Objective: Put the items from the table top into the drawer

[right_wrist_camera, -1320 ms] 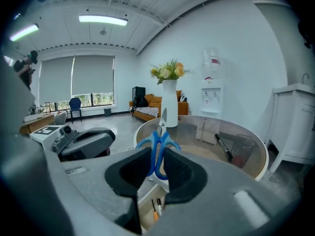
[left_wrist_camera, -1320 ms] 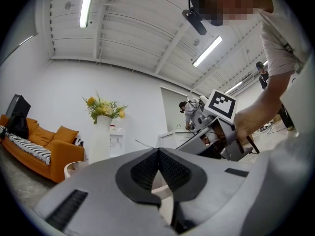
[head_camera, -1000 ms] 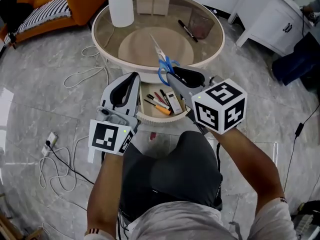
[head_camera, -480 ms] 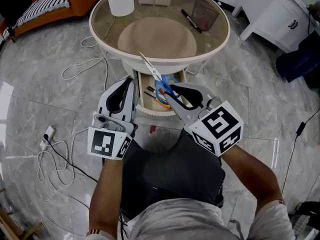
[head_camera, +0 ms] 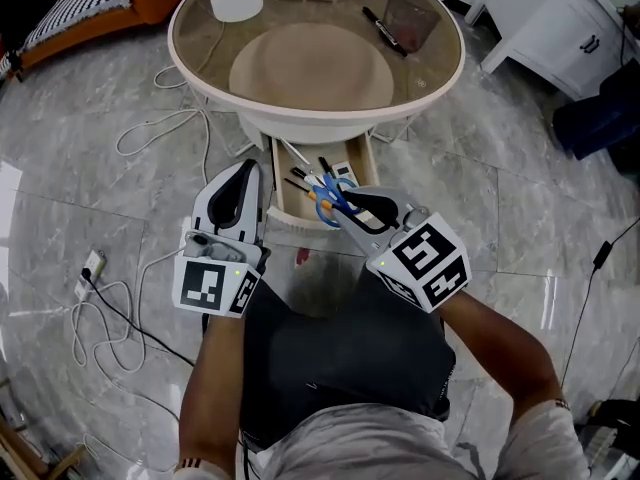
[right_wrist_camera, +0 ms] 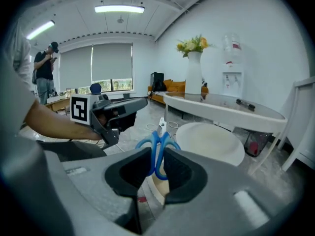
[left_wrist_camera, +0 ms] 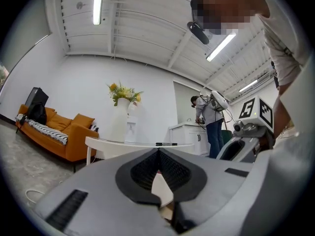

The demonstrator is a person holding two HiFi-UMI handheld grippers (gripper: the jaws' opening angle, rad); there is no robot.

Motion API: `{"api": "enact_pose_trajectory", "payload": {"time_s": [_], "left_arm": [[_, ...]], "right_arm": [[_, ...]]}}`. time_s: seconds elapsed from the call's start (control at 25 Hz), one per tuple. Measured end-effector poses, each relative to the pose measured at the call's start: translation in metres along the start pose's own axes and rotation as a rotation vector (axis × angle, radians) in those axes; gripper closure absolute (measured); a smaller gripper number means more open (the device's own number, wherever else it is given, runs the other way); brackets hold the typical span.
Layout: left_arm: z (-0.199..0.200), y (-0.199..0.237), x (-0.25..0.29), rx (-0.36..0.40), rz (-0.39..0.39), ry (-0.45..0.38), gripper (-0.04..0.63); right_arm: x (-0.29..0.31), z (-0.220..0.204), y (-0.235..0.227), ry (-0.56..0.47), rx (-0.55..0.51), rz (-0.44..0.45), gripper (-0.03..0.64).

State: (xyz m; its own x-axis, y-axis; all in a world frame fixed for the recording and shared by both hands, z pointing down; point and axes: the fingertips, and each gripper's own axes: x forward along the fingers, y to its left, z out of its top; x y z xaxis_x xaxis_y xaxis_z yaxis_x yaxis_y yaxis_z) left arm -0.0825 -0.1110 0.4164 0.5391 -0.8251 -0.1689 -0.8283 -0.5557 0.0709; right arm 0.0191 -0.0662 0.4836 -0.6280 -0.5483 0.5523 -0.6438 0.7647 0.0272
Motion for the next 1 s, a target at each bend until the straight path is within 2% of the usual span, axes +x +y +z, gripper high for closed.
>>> {"api": "enact_pose_trajectory", "payload": {"time_s": [0.72,1.0], "left_arm": [[-0.043,0.012,0.030,-0.001,-0.051,0.046,0.595],[-0.057,0.008,0.040,-0.031,-0.056,0.045,0.595]], "right_arm": [[0.071,-0.106,-0.047,0.279,-0.032,-0.007,0.535],[0.101,-0.139,-0.065,0.404,0.014,-0.019,0.535]]}}
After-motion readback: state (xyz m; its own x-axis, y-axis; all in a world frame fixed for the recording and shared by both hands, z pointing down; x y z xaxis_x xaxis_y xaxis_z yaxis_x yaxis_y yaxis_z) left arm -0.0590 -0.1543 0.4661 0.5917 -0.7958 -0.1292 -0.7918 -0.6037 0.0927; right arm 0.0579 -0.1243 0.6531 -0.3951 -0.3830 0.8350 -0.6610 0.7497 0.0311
